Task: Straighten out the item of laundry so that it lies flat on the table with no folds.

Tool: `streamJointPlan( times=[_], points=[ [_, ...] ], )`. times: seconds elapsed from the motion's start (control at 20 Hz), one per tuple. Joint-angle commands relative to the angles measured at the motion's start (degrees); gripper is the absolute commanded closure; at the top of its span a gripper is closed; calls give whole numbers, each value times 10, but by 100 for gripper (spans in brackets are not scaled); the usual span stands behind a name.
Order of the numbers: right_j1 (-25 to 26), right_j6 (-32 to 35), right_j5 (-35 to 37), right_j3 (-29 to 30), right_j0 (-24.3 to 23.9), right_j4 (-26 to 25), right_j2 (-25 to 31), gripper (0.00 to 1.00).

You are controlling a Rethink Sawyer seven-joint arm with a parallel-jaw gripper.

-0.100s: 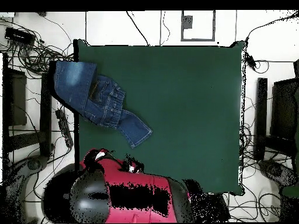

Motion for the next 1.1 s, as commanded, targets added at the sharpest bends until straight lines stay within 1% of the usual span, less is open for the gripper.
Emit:
streamJointPlan(
  times=[0.05,0.3,0.85,1.1],
  points=[
    [115,8,-108,63,-1,-26,83,0],
    [151,19,-169,73,1,-31,84,0],
    [203,25,-274,92,-8,-32,96,0],
    [231,25,-340,111,-33,-32,131,0]
  ],
)
